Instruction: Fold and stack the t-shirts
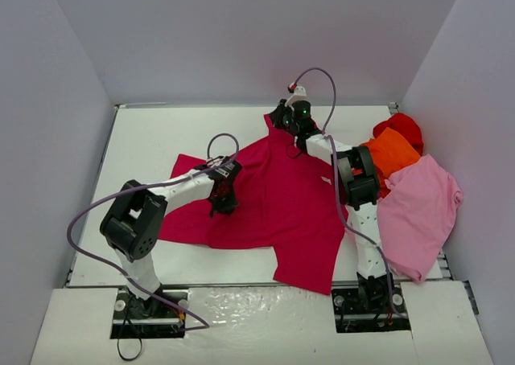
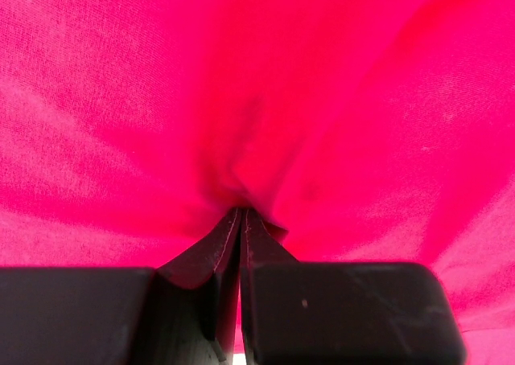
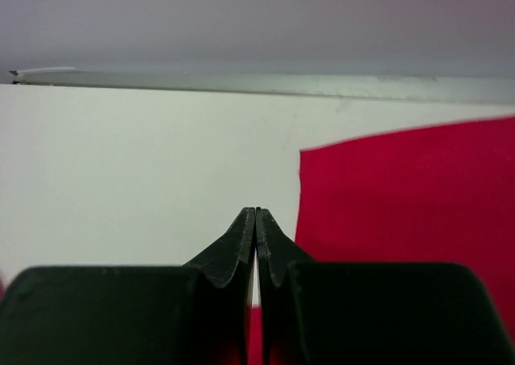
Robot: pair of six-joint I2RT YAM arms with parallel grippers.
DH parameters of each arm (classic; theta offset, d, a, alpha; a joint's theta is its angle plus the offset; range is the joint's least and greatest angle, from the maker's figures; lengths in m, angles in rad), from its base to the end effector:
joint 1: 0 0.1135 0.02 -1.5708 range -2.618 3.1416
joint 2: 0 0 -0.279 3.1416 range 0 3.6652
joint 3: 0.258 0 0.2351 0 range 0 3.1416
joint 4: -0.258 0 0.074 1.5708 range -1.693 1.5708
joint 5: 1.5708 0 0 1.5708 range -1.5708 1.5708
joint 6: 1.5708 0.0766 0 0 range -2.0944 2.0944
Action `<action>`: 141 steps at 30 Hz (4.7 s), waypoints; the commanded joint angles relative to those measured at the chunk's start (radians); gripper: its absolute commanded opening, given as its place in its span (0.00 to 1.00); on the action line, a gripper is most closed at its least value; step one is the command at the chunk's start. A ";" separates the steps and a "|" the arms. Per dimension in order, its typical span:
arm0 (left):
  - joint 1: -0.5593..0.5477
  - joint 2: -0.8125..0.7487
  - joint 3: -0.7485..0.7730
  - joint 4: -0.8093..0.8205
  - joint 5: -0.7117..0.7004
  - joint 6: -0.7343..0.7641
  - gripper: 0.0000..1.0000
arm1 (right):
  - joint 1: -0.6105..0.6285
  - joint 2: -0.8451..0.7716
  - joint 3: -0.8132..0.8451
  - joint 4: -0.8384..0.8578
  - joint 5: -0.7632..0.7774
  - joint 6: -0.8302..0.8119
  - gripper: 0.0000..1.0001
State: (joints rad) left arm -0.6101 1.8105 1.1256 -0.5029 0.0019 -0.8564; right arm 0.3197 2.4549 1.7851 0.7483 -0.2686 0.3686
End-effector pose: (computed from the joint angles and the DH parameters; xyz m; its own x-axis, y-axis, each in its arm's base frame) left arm 0.2921 -0.2044 0.1475 -0.9314 -0.2707 -0.2435 -0.1986 0.9382 -0.2835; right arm 0.5619 0.2074 0.2079 -0.1302 0.3228 -0.9375 -0.5438 0.7674 0.3398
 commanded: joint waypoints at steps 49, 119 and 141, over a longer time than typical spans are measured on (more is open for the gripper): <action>0.456 0.158 0.385 -0.448 -0.304 0.274 0.43 | 0.190 -1.092 -1.040 -0.593 0.112 0.134 0.00; 0.486 0.035 0.753 -0.459 -0.368 0.299 0.00 | 0.254 -1.031 -1.151 -0.550 0.116 0.107 0.00; 0.503 0.415 1.158 -0.589 -0.511 0.334 0.97 | 0.453 -1.421 -1.329 -0.744 0.262 0.289 0.00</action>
State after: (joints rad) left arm -0.1264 2.2931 2.2082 -1.0627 -0.4169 -0.5292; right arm 0.7620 1.0662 0.4366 0.0391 -0.0674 0.6263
